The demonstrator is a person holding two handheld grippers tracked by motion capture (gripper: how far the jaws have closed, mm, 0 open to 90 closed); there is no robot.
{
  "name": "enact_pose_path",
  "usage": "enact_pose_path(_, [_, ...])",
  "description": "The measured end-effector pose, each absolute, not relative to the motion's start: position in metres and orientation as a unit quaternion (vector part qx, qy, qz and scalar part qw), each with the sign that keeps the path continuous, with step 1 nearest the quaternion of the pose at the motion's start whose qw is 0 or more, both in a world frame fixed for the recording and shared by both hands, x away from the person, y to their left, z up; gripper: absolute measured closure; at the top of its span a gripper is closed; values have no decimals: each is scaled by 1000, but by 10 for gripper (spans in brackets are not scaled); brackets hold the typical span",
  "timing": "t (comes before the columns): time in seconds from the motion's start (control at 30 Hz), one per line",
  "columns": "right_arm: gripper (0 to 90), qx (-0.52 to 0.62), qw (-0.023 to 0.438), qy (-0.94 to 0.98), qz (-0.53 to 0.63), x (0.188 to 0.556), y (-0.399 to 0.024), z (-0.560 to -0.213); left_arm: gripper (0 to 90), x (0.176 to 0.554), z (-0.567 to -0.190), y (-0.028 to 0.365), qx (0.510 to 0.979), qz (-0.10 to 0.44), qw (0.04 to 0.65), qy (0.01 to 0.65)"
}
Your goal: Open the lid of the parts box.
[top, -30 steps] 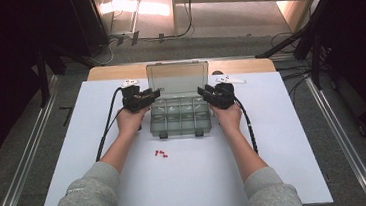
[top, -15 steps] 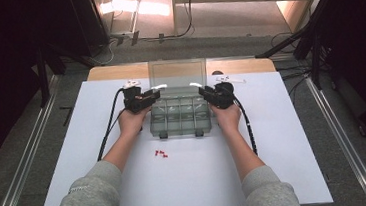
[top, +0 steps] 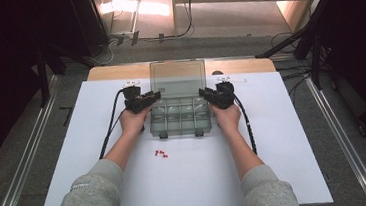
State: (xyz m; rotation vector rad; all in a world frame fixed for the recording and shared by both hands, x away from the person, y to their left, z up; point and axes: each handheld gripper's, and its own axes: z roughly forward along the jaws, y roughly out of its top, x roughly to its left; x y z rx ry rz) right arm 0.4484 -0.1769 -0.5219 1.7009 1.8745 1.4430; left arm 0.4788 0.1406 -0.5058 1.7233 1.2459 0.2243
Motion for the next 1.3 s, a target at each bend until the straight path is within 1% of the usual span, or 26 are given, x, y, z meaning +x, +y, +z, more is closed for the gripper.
enact_pose_path(0.2, [661,584,106,637,492,449,-177,-522,597,481,-505,140,711,85,473,513])
enact_pose_path(0.3, [659,582,110,639,490,449,-177,-522,596,481,-506,140,707,80,476,517])
enact_pose_path(0.4, [652,585,102,636,492,450,-178,-522,593,482,-507,142,703,70,479,521])
enact_pose_path(0.67, [635,588,103,634,491,450,-178,-523,570,483,-509,141,699,67,484,522])
enact_pose_path(0.73, [623,590,103,633,491,450,-178,-523,546,483,-509,141,701,70,482,520])
enact_pose_path(0.8, [617,593,100,630,491,451,-178,-523,545,483,-509,141,701,70,482,521])
enact_pose_path(0.93, [635,590,102,636,486,452,-177,-522,546,483,-508,141,704,71,479,519])
enact_pose_path(1.17, [616,589,103,641,481,453,-176,-521,544,482,-507,141,704,70,478,521])
enact_pose_path(1.3, [591,591,110,640,478,453,-175,-521,501,483,-508,142,705,73,476,521])
